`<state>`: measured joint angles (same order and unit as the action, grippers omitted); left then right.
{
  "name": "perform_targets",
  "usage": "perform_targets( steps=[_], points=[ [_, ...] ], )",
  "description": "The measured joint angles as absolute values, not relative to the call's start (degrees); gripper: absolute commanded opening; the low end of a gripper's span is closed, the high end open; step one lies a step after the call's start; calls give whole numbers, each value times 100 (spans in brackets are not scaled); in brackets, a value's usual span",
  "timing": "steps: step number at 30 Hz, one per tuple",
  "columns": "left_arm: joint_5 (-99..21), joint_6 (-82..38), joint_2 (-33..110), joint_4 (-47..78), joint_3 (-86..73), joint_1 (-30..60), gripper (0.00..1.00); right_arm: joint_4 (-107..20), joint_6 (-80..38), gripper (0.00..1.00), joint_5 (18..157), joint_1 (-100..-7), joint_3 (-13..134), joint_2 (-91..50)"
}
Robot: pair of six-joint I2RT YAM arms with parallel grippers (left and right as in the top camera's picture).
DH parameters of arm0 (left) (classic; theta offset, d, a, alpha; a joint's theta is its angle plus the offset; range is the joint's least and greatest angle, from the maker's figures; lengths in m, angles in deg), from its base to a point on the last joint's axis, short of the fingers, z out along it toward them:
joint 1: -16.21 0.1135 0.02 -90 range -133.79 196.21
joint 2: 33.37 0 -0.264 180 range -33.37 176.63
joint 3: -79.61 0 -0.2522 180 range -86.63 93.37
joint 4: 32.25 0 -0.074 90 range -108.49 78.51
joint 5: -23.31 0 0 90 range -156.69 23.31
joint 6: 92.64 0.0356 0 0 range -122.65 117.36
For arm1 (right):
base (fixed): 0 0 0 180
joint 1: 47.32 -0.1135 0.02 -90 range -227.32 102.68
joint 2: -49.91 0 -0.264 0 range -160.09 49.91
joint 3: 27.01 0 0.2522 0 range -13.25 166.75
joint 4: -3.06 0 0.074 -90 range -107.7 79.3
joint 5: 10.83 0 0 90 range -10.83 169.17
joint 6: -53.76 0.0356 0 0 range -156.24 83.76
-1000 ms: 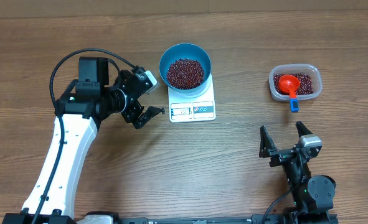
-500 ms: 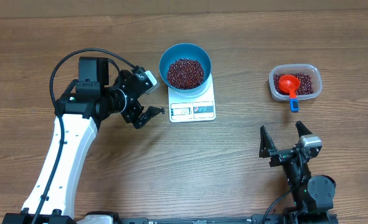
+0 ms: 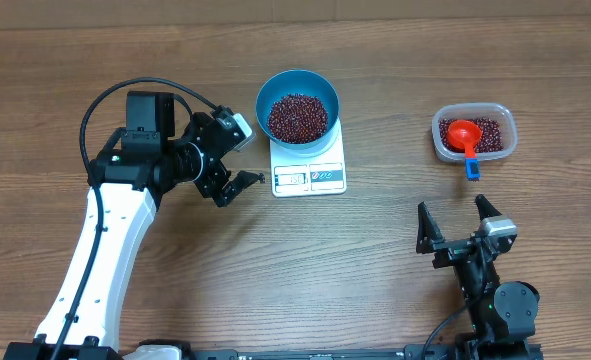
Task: Scoop item into bowl and weigh 150g on scale
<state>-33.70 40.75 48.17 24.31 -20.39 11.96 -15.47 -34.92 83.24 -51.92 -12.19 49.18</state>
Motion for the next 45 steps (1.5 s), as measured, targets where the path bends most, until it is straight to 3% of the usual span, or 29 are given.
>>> perform_targets(
  steps=[45],
  points=[
    [-3370,4075,4246,2431,-2039,1196,100,-1547,-3494,100,8320,-5192,-1219,4918]
  ],
)
